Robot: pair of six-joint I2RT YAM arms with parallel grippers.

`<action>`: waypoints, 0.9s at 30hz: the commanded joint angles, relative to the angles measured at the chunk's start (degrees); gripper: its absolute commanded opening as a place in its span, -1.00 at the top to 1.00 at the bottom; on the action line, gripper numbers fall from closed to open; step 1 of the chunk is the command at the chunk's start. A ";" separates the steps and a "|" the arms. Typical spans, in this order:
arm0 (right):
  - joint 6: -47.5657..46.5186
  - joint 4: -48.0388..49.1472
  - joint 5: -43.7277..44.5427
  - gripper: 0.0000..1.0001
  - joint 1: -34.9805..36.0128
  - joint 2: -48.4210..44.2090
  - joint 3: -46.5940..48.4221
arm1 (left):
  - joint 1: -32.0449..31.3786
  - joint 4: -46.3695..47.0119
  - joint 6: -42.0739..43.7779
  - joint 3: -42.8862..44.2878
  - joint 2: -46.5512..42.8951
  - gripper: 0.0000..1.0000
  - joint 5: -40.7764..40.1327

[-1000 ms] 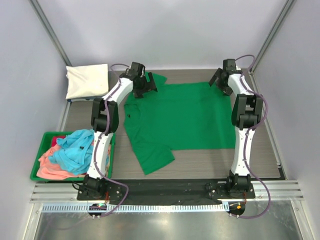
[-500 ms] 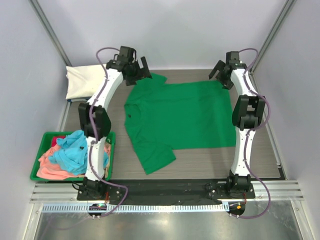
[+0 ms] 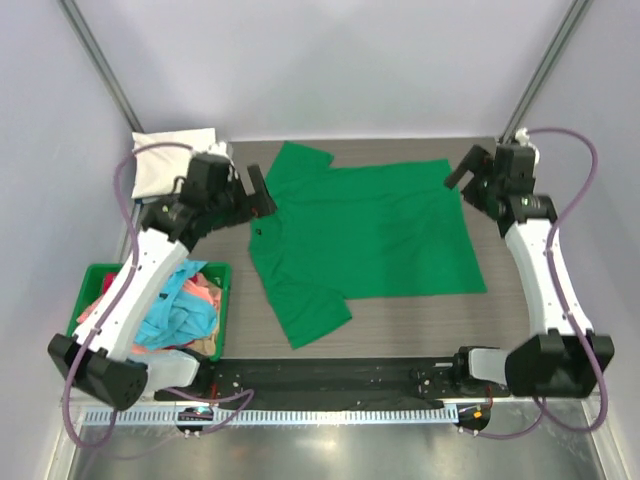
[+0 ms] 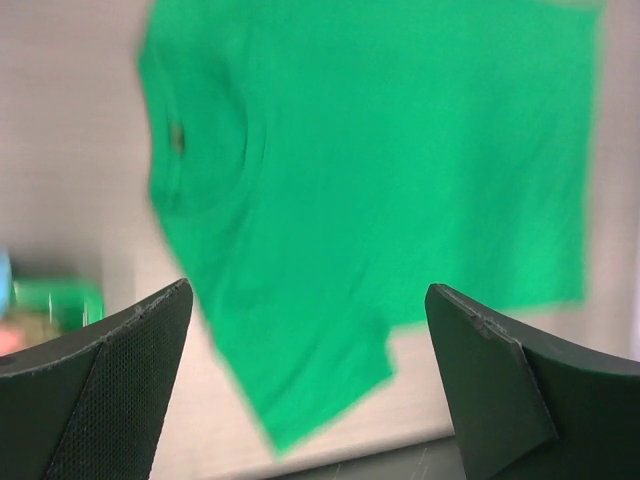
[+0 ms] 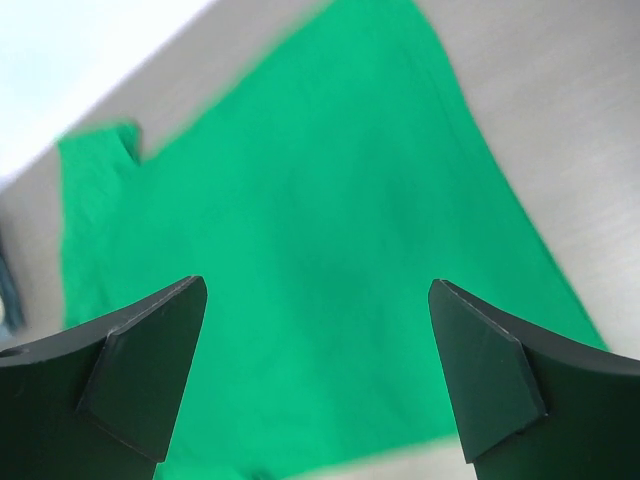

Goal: Fold and stack the t-shirts

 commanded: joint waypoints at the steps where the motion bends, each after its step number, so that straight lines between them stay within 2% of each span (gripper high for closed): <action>1: 1.39 1.29 -0.73 -0.98 0.15 -7.43 -13.57 | -6.18 -3.06 -3.50 -10.77 -8.03 -0.97 -3.88; 2: 2.36 1.73 -0.46 -0.98 0.15 -13.11 -16.06 | -8.02 -3.15 -6.65 -13.26 -10.26 -0.95 -4.68; 3: 3.07 2.17 -0.29 -0.98 0.15 -15.78 -20.09 | -11.78 -3.33 -8.59 -16.25 -12.80 -0.92 -5.38; 5: 4.12 2.70 -1.60 -0.99 0.24 -21.57 -23.02 | -15.49 -3.07 -12.20 -24.33 -18.78 -0.83 -7.14; 7: 3.69 1.48 -3.52 -0.98 0.24 -23.79 -24.96 | -20.16 -3.16 -17.56 -31.00 -22.47 -0.78 -6.89; 12: 3.60 -1.78 -4.50 -0.98 0.24 -28.27 -27.16 | -32.98 -2.11 -27.06 -38.68 -24.25 -0.76 -8.28; 17: 3.16 -2.04 -5.12 -0.98 0.33 -28.99 -28.22 | -43.35 4.92 -35.24 -44.13 -21.54 -0.76 -8.28; 22: 2.99 -1.78 -4.77 -0.98 0.24 -28.90 -28.74 | -45.48 12.47 -37.26 -47.21 -14.24 -0.69 -9.61; 27: 2.37 -1.25 -4.59 -0.98 0.24 -28.29 -29.71 | -45.48 18.11 -38.14 -48.88 -9.23 -0.53 -11.97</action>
